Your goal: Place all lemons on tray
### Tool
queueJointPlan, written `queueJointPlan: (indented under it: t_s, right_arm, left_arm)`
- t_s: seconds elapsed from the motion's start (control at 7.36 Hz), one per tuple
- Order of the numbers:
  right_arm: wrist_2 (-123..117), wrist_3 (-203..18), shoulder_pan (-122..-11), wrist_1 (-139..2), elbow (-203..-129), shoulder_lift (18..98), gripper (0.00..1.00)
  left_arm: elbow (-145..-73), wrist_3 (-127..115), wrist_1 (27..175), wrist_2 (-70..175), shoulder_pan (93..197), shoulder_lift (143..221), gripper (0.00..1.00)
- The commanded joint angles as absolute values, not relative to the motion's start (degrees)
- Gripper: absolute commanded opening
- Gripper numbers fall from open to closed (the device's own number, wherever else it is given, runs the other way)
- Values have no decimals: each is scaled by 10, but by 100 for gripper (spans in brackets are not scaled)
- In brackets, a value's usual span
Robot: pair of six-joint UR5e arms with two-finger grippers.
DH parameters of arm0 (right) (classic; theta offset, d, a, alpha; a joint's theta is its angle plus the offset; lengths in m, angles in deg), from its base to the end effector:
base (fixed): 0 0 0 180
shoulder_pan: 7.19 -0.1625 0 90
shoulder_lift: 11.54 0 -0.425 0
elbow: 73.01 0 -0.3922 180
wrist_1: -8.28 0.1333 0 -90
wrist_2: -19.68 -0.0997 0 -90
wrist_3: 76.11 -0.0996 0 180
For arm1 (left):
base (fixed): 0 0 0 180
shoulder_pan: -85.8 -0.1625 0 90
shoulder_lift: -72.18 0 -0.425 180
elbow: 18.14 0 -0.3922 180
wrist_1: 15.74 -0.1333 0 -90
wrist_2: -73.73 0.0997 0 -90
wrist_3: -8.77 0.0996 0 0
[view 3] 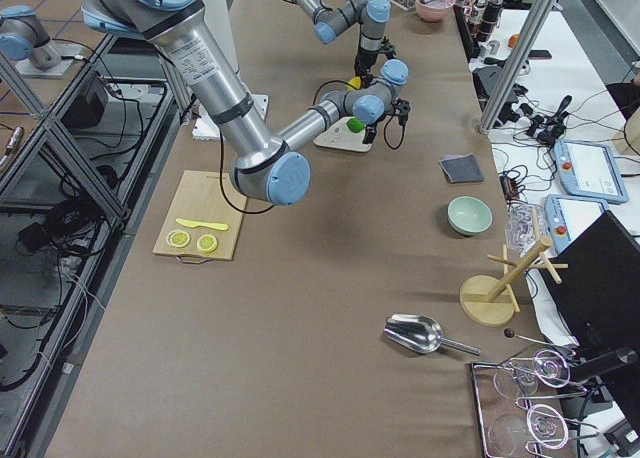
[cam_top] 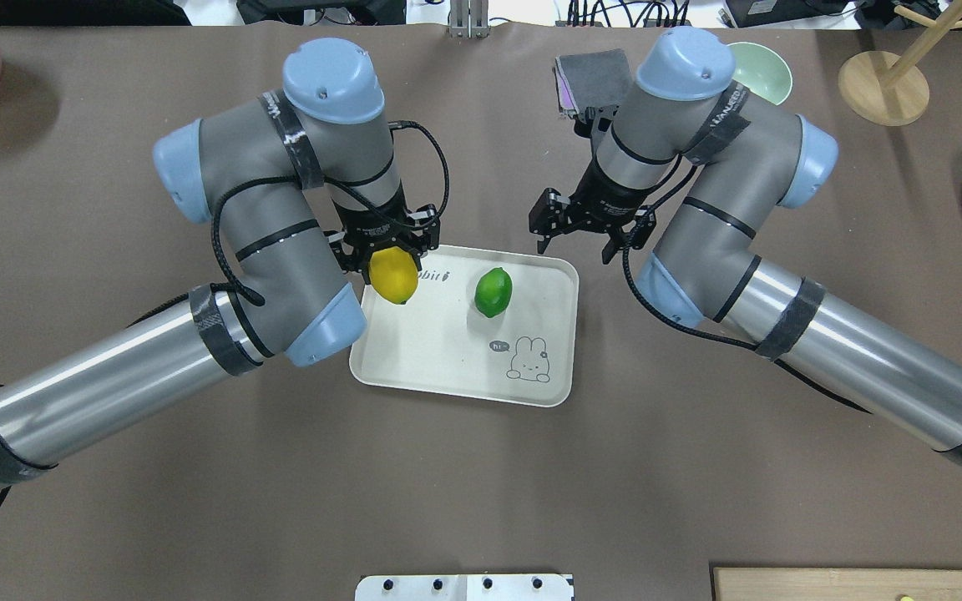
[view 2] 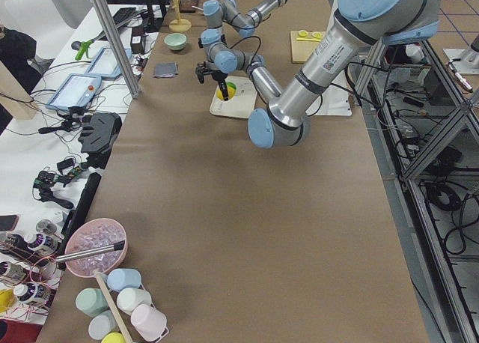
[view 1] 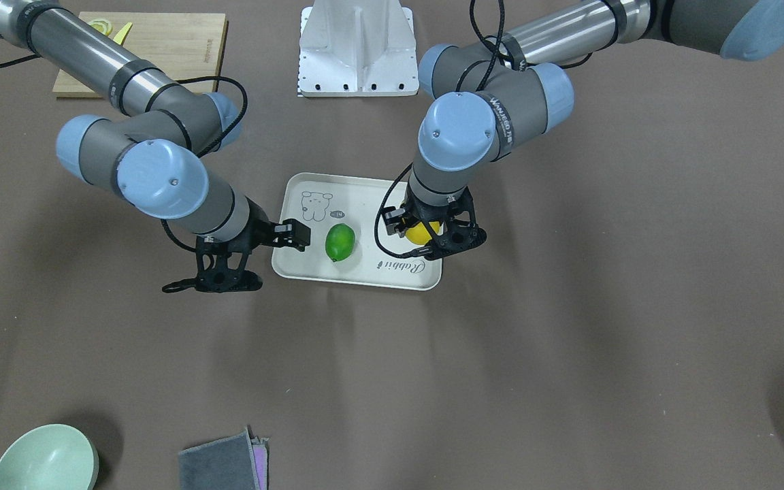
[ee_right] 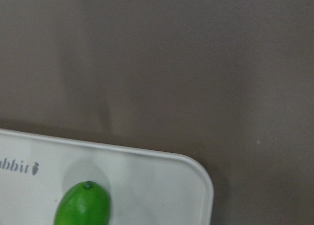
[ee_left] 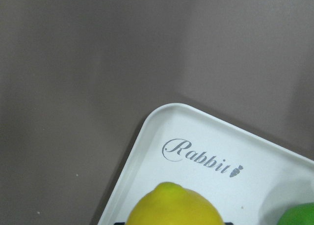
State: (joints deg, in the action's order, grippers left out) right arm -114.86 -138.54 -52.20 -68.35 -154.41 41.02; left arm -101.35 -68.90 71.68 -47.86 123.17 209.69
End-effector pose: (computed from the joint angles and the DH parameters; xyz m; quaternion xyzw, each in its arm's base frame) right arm -0.4666 -0.5565 0.2964 -0.0877 -0.4778 -0.0040 0.8740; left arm 0.5400 -0.5145 0.1989 -0.1013 0.3934 -0.1103 0.9071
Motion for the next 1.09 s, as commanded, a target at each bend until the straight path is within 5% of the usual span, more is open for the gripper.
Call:
queueJointPlan:
  t_s: [0.0, 0.14, 0.54, 0.68, 0.95]
  right_arm:
    - [-1171, -1382, -549, -639, -1553, 461, 100]
    - [-1181, -1381, -554, -631, -1553, 471, 100]
    - [-1192, -1379, -572, -598, -1553, 502, 100]
    - [-1200, -1326, -591, -601, -1555, 502, 100]
    - [-1217, -1308, -610, -606, -1611, 572, 100]
  left_arm:
    - [-1000, -727, 757, -433, 1190, 2090, 0]
    - [-1000, -727, 761, -433, 1189, 2084, 3]
    - [-1003, -725, 793, -421, 1183, 2058, 52]
    - [-1005, -726, 792, -421, 1183, 2059, 97]
    - [-1014, -727, 789, -423, 1187, 2059, 98]
